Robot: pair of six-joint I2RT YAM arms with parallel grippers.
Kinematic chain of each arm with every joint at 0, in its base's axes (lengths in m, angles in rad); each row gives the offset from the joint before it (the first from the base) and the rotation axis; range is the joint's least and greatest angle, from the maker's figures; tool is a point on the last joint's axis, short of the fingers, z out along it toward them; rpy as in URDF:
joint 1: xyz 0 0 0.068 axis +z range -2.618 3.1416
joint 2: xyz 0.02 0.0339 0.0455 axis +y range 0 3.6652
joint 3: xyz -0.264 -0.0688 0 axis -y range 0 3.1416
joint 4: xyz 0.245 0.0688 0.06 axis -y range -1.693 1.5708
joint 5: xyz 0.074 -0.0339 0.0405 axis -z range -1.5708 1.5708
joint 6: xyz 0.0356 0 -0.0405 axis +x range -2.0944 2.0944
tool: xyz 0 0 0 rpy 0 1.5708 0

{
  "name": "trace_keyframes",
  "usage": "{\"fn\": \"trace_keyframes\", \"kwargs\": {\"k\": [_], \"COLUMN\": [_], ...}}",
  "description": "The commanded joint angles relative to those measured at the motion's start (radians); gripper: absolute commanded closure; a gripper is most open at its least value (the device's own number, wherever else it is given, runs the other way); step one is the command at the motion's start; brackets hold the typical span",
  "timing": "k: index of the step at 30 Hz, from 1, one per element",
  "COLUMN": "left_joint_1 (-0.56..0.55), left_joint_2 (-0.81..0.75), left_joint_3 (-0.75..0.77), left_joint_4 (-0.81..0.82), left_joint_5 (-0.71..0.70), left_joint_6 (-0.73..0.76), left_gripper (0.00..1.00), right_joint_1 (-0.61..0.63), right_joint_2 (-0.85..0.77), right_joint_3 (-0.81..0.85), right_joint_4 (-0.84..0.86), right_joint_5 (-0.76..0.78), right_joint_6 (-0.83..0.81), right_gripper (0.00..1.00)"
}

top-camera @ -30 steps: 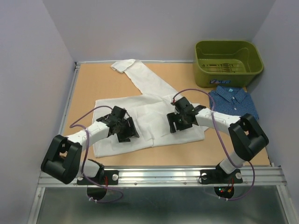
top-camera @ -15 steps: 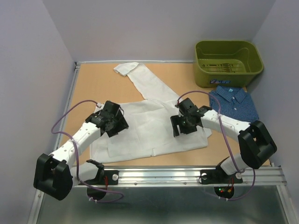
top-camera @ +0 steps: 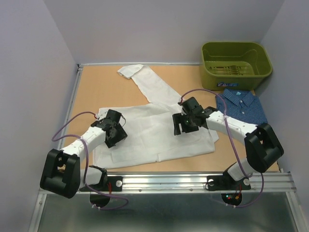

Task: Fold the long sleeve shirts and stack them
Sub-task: Fold the shirt

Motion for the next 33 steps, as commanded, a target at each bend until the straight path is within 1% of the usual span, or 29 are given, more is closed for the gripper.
{"fn": "trace_keyframes", "kwargs": {"k": [1, 4, 10, 14, 19, 21, 22, 23, 26, 27, 30, 33], "left_joint_1": [0.05, 0.07, 0.111, 0.128, 0.136, 0.136, 0.136, 0.136, 0.148, 0.157, 0.196, 0.237], "left_joint_2": [0.018, 0.047, 0.021, 0.012, -0.006, -0.025, -0.032, -0.042, -0.059, -0.045, 0.022, 0.118], "left_joint_3": [-0.024, -0.039, -0.064, -0.055, -0.015, 0.022, 0.064, 0.085, 0.158, 0.178, 0.268, 0.322], "left_joint_4": [0.073, 0.088, 0.082, 0.059, 0.033, 0.004, -0.002, -0.005, 0.028, 0.053, 0.093, 0.11], "left_joint_5": [-0.017, 0.0, -0.001, -0.006, -0.023, -0.047, -0.081, -0.098, -0.155, -0.158, -0.152, -0.156], "left_joint_6": [-0.013, -0.006, -0.001, -0.001, 0.016, 0.034, 0.055, 0.069, 0.117, 0.143, 0.171, 0.163], "left_gripper": [0.31, 0.31, 0.31, 0.31, 0.31, 0.29, 0.28, 0.2, 0.19, 0.18, 0.18, 0.18], "right_joint_1": [-0.015, -0.047, -0.135, -0.17, -0.181, -0.181, -0.181, -0.181, -0.181, -0.181, -0.181, -0.181], "right_joint_2": [0.029, 0.034, -0.009, -0.026, -0.064, -0.09, -0.106, -0.106, -0.087, -0.077, -0.012, 0.06], "right_joint_3": [-0.059, -0.105, -0.182, -0.2, -0.188, -0.148, -0.13, -0.105, -0.012, 0.04, 0.112, 0.205], "right_joint_4": [0.071, 0.081, 0.081, 0.081, 0.081, 0.081, 0.08, 0.077, 0.078, 0.078, 0.078, 0.086], "right_joint_5": [0.046, 0.057, 0.097, 0.111, 0.092, 0.085, 0.08, 0.075, 0.063, 0.068, 0.101, 0.128], "right_joint_6": [0.045, 0.062, 0.088, 0.096, 0.074, 0.037, 0.019, 0.001, -0.058, -0.09, -0.15, -0.206], "right_gripper": [0.23, 0.24, 0.24, 0.24, 0.23, 0.23, 0.2, 0.19, 0.18, 0.18, 0.18, 0.18]}}
